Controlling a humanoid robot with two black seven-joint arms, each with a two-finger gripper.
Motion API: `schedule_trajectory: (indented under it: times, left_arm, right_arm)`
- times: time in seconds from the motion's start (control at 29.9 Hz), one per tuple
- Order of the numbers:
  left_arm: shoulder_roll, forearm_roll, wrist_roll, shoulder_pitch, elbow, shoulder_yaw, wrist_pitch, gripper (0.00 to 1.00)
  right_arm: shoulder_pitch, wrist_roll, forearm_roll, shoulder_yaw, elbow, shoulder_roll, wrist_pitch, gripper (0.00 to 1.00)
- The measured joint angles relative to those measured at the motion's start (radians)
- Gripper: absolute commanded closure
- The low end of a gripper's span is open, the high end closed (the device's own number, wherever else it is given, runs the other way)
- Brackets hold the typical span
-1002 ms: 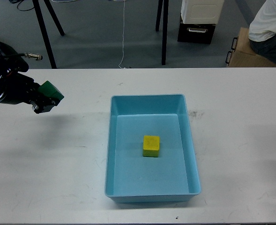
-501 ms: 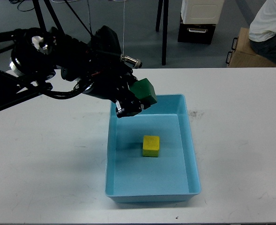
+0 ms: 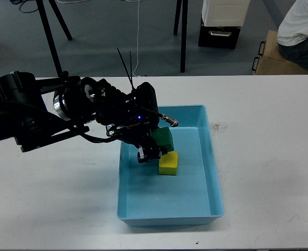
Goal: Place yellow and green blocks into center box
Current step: 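Lower the green cube onto the yellow cube and open the left gripper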
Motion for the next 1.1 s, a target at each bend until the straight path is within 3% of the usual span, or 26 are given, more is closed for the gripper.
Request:
schedule_trajectory:
  times: [0.43, 0.84, 1.0, 1.1]
  left_arm:
    - [-0.069, 0.000, 0.000, 0.007, 0.079, 0.002, 0.000, 0.66]
    - [-0.070, -0.003, 0.000, 0.023, 0.085, 0.002, 0.000, 0.36]
    - [-0.070, -0.007, 0.000, 0.027, 0.085, 0.000, 0.000, 0.18]
    - [-0.071, -0.012, 0.000, 0.028, 0.085, -0.002, 0.000, 0.14]
  right_arm:
    - [0.000, 0.000, 0.000, -0.001, -0.002, 0.001, 0.000, 0.01]
    - [0.000, 0.000, 0.000, -0.001, -0.015, 0.001, 0.000, 0.01]
    - [0.001, 0.000, 0.000, 0.000, -0.015, 0.001, 0.000, 0.01]
    - [0.001, 0.000, 0.000, 0.000, -0.015, 0.001, 0.000, 0.01]
